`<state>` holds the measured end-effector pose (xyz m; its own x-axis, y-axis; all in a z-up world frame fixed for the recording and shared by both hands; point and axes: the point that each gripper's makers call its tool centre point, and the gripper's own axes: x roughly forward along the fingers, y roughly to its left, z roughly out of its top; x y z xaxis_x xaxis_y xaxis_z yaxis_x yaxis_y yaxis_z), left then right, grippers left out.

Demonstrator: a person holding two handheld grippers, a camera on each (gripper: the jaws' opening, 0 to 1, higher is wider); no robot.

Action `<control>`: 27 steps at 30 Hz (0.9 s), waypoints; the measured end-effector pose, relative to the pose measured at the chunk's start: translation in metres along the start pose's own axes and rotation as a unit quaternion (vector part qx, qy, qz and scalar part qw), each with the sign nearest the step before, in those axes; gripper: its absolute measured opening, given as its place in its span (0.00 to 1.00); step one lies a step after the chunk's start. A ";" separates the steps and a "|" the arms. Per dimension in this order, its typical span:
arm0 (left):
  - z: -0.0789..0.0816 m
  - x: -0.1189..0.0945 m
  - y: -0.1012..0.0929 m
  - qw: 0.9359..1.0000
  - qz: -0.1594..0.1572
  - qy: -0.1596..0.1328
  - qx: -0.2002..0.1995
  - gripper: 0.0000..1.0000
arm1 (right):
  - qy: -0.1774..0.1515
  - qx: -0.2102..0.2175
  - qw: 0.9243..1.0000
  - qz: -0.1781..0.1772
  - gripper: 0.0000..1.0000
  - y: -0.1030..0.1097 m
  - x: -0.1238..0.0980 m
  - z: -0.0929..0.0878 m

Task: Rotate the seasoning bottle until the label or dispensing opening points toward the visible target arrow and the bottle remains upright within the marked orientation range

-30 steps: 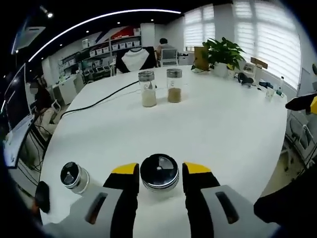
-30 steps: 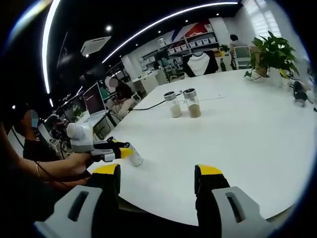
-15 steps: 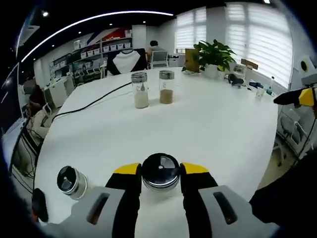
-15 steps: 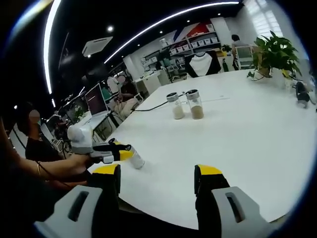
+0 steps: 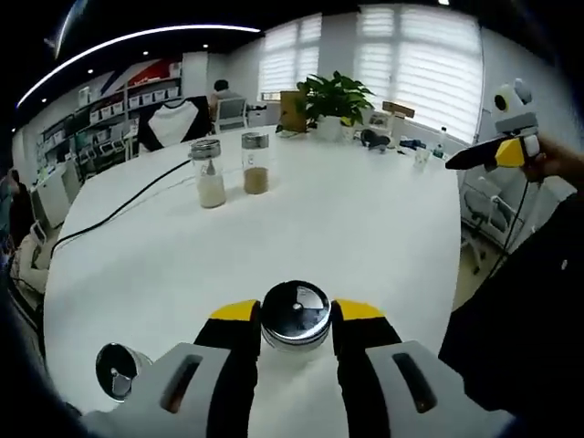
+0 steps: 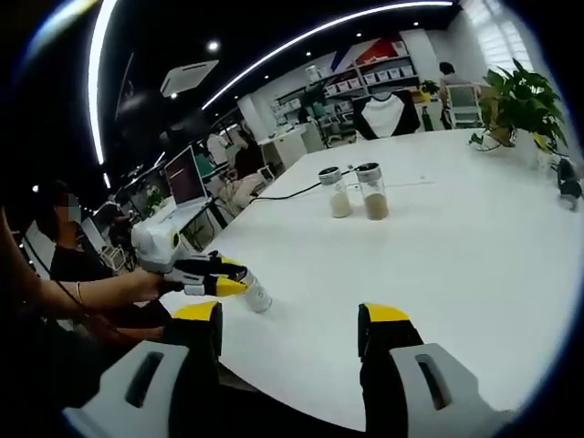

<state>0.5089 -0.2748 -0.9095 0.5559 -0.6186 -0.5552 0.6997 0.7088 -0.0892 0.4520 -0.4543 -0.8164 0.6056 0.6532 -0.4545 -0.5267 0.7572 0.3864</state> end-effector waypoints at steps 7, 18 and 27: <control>-0.002 0.000 -0.001 0.999 -0.029 0.013 -0.009 0.33 | 0.007 -0.002 1.000 0.000 0.59 0.002 0.000 -0.003; -0.015 -0.013 0.001 0.999 0.008 0.023 -0.043 0.38 | 0.013 -0.006 1.000 0.000 0.59 0.004 -0.001 -0.004; -0.011 -0.025 0.003 0.997 0.048 0.017 -0.057 0.39 | 0.015 -0.009 1.000 0.006 0.59 0.008 0.003 -0.003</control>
<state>0.4919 -0.2532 -0.9051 0.6006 -0.5363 -0.5931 0.5876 0.7991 -0.1275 0.4474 -0.4466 -0.8174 0.5819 0.6613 -0.4734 -0.5438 0.7492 0.3781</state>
